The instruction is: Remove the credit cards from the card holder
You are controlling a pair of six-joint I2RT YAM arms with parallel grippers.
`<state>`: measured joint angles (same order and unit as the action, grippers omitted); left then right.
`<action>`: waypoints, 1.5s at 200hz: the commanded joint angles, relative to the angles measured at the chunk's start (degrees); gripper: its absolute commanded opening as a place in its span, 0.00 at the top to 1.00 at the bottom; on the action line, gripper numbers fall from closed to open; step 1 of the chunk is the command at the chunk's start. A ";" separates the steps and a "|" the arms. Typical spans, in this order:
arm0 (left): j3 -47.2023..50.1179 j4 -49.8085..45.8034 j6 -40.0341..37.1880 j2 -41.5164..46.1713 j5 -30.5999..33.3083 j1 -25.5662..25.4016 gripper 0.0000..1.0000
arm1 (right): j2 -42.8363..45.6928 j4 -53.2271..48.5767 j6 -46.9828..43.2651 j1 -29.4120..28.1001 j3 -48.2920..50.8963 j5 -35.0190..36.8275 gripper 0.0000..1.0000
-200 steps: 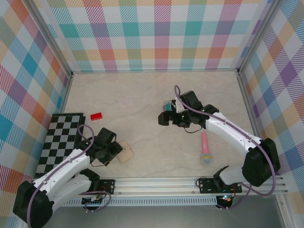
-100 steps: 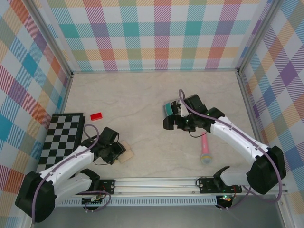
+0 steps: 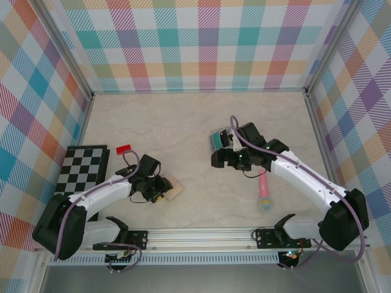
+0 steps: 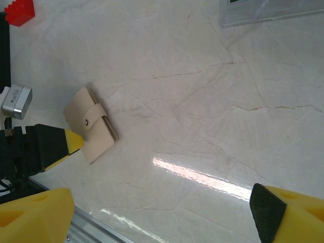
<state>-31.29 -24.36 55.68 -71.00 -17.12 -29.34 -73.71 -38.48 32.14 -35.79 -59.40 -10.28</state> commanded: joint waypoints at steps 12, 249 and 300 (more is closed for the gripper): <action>-5.64 0.80 -5.57 -4.21 -3.44 2.57 0.56 | -5.29 3.00 3.04 -4.23 -4.54 2.06 0.15; 6.11 14.82 -0.92 1.39 -13.15 13.71 0.51 | -44.24 8.48 7.96 -14.98 -22.91 -11.79 0.57; 6.28 17.30 -1.20 -1.91 -13.99 13.77 0.51 | -44.54 9.50 10.39 -15.02 -21.47 -12.23 0.61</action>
<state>-25.63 -9.21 54.63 -71.66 -29.61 -16.53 -117.34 -29.54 40.40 -50.59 -81.78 -20.86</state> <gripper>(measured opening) 0.483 0.397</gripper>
